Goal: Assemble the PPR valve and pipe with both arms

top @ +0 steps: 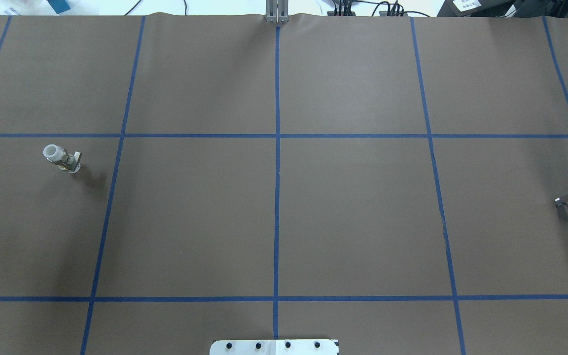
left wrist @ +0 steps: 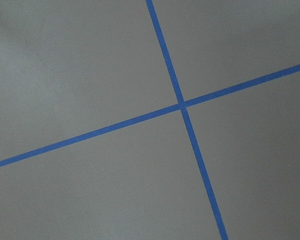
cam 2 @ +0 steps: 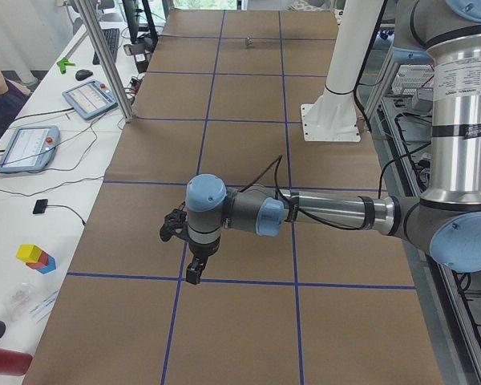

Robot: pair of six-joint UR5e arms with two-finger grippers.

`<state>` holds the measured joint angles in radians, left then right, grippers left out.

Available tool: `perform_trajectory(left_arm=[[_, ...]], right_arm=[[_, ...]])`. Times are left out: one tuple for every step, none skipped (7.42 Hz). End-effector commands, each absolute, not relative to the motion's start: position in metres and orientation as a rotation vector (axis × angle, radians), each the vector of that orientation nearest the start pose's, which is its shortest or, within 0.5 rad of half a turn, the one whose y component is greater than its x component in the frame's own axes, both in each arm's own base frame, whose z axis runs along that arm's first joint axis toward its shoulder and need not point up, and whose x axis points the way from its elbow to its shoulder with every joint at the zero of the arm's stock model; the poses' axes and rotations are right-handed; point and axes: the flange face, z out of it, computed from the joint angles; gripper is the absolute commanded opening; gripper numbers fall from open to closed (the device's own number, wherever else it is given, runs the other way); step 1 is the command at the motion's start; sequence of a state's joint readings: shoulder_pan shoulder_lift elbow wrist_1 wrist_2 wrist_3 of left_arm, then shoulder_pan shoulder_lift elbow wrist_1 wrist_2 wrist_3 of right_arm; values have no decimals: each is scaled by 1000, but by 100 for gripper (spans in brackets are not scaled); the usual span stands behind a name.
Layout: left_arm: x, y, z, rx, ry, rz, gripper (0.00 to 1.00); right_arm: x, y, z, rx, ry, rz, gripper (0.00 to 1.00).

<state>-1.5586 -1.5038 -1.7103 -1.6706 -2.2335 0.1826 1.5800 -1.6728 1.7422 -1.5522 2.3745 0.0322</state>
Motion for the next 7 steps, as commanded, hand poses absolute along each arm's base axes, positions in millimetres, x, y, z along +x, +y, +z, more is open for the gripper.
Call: perform_trajectory(left_arm=[[-66,-477,616,226,646,246,100],[-66,-477,616,226,646,246,100],[-66,-477,616,226,646,246,100],[-66,-477,616,227,646,247,100],[-66,-476,617,228,647,246,100],[-67,-475,616,230,647,247,100],[-67,-477,608,245,639,252,100]], right_arm=[[66,-454,618,75,-803,3,99],[66,-455,618,76,-804,3,99],[66,-454,618,77,-804,4,99],[66,-455,618,76,-804,3,99],[66,-455,618,76,-804,3,99],[66,-455,618,76,-804,3,99],[66,-455,618,76,-806,3,99]])
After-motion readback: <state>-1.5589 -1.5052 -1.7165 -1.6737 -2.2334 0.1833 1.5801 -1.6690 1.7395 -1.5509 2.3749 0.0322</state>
